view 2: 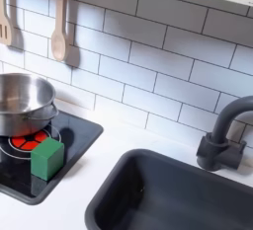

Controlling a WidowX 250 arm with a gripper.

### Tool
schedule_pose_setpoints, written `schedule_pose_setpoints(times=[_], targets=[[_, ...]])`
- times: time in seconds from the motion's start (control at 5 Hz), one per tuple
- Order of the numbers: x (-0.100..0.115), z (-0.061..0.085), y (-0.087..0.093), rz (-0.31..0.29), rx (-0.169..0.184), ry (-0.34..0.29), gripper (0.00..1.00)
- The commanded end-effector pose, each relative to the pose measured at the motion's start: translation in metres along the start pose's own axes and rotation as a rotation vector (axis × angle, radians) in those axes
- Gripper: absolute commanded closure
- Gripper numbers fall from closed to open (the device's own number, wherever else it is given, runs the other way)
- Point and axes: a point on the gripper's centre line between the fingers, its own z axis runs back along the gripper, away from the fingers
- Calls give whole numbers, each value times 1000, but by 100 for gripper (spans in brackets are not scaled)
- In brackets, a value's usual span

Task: Push button

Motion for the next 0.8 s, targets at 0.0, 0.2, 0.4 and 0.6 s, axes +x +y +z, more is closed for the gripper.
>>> schedule_pose_setpoints(times=[0.0, 0.2, 0.4, 0.6], targets=[[5, -7, 0, 10, 0, -14, 100], [7, -10, 1, 13, 3, -20, 100], [9, -12, 1, 14, 4, -26, 100], [9, -16, 0, 17, 1, -20, 100]])
